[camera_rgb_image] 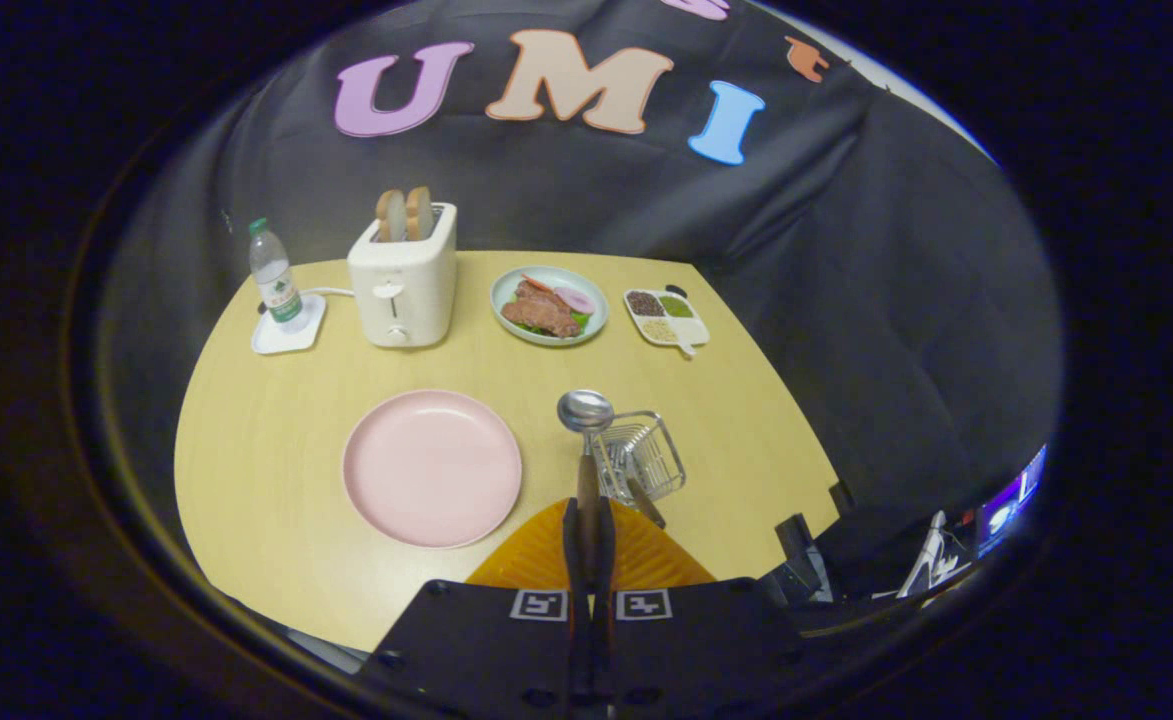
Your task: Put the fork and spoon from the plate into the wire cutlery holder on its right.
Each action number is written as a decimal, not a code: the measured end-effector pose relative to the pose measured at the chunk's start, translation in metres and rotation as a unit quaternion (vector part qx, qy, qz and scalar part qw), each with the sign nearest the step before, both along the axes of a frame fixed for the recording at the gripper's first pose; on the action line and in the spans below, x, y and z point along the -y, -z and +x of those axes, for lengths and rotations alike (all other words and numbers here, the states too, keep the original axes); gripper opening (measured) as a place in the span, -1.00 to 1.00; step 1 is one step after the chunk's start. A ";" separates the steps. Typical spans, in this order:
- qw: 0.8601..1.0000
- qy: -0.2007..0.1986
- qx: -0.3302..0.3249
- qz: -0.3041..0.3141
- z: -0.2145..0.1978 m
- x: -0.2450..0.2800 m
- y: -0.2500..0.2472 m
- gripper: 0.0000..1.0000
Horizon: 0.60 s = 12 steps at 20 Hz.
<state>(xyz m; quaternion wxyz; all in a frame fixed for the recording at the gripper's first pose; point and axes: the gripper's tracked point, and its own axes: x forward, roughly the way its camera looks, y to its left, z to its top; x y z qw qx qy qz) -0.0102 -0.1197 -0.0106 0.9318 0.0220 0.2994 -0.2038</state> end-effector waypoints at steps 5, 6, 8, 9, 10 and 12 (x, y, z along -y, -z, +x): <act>0.997 0.029 -0.067 0.033 -0.001 0.033 0.011 -0.93; 0.995 0.033 -0.078 0.046 0.001 0.037 0.015 -0.93; 0.992 0.035 -0.096 0.067 0.006 0.043 0.024 -0.93; 0.991 0.035 -0.107 0.075 0.008 0.048 0.029 -0.93; 0.989 0.035 -0.119 0.080 0.010 0.052 0.034 -0.93; 0.985 0.038 -0.143 0.091 0.015 0.060 0.043 -0.93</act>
